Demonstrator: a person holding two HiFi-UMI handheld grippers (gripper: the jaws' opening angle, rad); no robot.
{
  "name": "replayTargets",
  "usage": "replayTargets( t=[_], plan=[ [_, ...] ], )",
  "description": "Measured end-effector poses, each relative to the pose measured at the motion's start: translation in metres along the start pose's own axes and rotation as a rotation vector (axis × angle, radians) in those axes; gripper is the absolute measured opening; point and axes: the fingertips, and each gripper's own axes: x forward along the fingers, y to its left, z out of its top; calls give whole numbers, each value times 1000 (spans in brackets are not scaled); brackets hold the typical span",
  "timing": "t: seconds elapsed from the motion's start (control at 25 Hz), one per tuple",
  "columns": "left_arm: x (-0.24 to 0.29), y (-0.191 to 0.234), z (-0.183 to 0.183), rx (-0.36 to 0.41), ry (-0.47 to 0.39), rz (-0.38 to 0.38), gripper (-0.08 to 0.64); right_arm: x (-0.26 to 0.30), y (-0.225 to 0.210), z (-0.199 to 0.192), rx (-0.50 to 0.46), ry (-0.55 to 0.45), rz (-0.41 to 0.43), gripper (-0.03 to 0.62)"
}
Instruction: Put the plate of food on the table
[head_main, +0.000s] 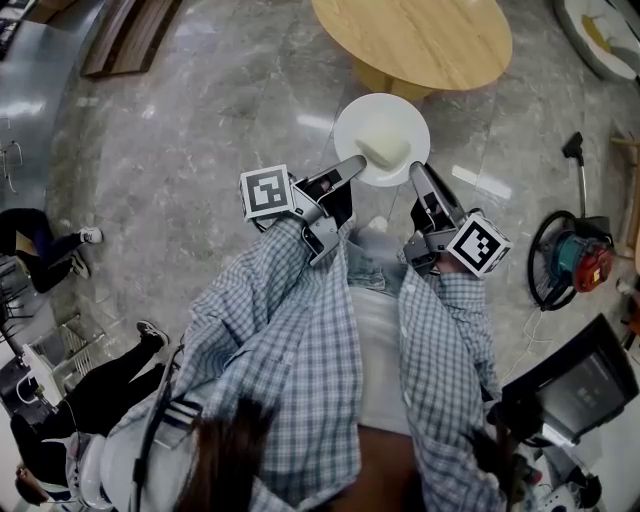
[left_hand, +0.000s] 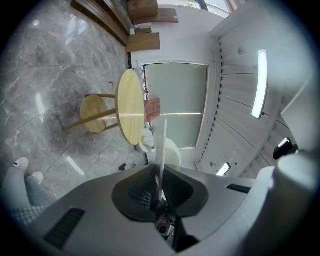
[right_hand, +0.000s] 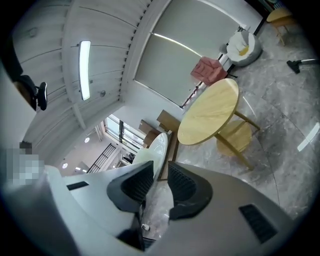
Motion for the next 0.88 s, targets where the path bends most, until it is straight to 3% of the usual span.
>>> replayTargets(
  t=[0.24,0.88],
  plan=[
    [2,0,-5,-26,8,-17,26,-2,9,0,22,-26,73,83],
    [-2,10,-11,-28,43,9,26,-6,4,-11,46,-51,49,60]
  ],
)
